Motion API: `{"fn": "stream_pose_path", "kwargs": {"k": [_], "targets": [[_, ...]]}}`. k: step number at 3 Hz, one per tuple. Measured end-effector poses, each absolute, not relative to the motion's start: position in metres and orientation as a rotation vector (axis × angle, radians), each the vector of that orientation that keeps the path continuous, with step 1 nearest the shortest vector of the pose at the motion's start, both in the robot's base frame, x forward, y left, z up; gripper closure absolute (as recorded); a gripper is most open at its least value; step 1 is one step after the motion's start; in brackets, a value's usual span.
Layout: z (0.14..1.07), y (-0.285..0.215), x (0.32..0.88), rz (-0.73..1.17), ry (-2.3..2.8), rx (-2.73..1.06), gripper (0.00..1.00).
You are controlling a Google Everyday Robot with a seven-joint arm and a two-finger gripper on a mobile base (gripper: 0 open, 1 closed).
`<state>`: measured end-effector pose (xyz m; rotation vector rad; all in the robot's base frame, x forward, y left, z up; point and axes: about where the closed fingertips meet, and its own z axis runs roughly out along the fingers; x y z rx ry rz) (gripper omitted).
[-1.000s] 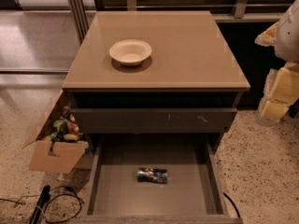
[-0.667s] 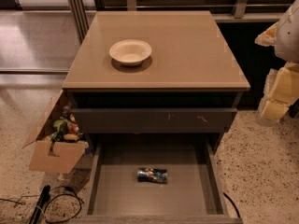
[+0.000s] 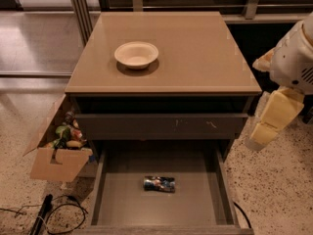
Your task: Pick redbull can from middle drawer and place on counter
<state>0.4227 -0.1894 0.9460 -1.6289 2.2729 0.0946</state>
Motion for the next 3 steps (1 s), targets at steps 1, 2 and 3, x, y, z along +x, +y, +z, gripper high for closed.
{"fn": "stream_pose_path", "kwargs": {"k": [1, 2, 3], "targets": [[0.895, -0.160, 0.405, 0.253, 2.259, -1.517, 0.00], [0.838, -0.131, 0.396, 0.362, 2.245, -1.449, 0.00], [0.755, -0.095, 0.440, 0.383, 2.176, -1.434, 0.00]]}}
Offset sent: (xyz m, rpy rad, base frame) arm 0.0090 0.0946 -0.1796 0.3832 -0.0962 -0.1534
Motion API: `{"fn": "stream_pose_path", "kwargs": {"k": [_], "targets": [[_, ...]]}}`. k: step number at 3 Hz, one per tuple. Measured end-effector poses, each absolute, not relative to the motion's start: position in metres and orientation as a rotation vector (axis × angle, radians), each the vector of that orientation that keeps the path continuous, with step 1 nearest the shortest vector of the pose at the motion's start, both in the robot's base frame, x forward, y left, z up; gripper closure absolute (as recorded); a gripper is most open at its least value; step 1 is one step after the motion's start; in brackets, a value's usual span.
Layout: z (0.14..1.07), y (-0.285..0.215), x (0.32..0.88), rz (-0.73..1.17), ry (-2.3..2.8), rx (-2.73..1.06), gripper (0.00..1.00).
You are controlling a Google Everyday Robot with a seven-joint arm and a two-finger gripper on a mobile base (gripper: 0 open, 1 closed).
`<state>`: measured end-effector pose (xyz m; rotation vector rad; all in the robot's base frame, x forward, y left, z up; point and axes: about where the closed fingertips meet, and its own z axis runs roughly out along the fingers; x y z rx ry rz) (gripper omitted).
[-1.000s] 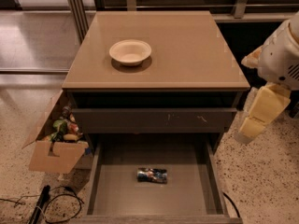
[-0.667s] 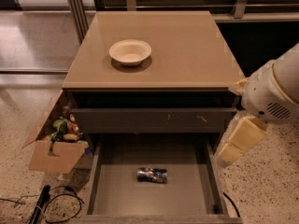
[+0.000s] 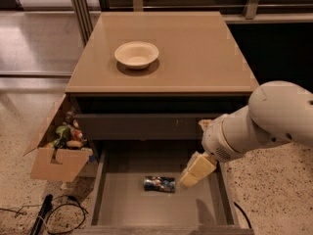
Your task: Pick redbull can from middle drawer and place on counter
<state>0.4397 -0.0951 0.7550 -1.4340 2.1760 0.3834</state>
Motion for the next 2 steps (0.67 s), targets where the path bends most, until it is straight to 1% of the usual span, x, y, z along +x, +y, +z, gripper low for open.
{"fn": "stream_pose_path", "kwargs": {"k": [1, 2], "targets": [[0.755, -0.094, 0.439, 0.383, 2.173, -1.437, 0.00], [0.727, -0.082, 0.443, 0.465, 2.140, -1.439, 0.00]]}}
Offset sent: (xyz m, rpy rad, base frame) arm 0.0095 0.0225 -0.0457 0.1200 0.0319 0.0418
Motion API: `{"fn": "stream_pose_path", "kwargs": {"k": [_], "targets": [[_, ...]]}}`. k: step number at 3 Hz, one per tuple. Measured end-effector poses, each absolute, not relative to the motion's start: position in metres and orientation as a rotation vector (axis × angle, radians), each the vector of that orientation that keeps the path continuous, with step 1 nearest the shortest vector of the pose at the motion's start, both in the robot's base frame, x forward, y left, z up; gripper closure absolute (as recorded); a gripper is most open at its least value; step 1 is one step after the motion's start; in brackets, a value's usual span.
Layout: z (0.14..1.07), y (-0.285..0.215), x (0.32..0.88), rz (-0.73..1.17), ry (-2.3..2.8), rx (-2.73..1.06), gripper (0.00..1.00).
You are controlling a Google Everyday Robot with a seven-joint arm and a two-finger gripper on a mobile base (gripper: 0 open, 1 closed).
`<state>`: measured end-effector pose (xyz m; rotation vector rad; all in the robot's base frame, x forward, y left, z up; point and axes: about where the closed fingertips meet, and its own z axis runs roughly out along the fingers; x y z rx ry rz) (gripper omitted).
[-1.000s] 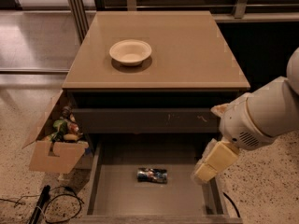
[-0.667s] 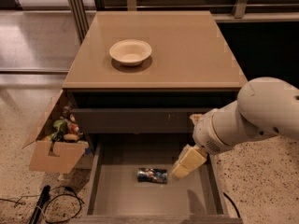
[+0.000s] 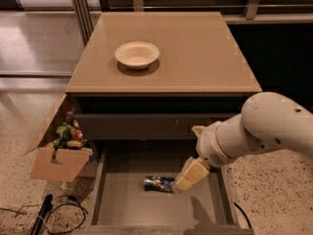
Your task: Pick redbull can from middle drawer and place on counter
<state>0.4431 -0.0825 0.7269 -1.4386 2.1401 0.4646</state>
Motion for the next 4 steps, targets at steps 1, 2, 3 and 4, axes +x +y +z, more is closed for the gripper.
{"fn": "stream_pose_path", "kwargs": {"k": [1, 2, 3, 4], "targets": [[0.683, -0.081, 0.459, 0.482, 2.091, -1.438, 0.00], [0.646, -0.083, 0.480, 0.465, 2.013, -1.434, 0.00], [0.616, -0.085, 0.496, 0.445, 1.954, -1.428, 0.00], [0.594, -0.080, 0.497, 0.486, 1.932, -1.416, 0.00]]}}
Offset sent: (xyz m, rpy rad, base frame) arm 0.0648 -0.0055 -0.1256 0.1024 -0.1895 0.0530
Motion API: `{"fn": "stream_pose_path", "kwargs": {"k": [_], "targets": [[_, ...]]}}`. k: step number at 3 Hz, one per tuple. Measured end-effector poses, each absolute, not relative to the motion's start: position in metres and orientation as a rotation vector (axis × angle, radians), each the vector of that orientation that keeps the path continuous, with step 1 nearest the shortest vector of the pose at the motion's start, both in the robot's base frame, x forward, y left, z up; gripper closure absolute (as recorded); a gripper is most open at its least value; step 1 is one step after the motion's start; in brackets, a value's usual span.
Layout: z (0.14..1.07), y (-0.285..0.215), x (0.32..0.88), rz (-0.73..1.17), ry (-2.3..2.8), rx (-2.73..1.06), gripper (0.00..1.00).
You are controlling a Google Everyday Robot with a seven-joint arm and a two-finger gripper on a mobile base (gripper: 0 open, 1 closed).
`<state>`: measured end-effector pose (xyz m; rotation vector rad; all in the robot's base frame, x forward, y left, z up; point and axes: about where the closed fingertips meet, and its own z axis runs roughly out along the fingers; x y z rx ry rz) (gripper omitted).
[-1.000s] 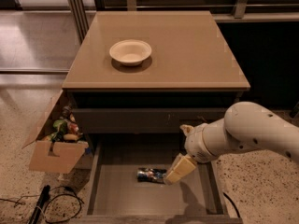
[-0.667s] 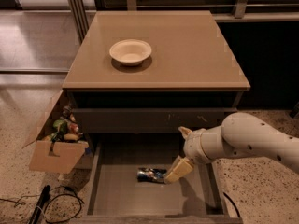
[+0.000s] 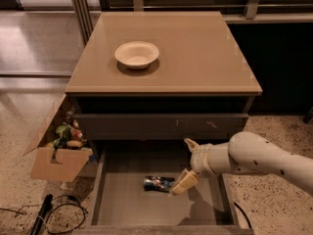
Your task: Pick redbull can from middle drawer and place on counter
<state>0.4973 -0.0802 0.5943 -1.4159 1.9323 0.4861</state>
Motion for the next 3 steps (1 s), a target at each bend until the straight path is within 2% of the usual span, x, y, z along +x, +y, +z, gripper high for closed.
{"fn": "stream_pose_path", "kwargs": {"k": [1, 3], "targets": [[0.590, -0.058, 0.477, 0.609, 1.933, -1.414, 0.00], [0.546, -0.035, 0.466, 0.667, 1.948, -1.457, 0.00]]}}
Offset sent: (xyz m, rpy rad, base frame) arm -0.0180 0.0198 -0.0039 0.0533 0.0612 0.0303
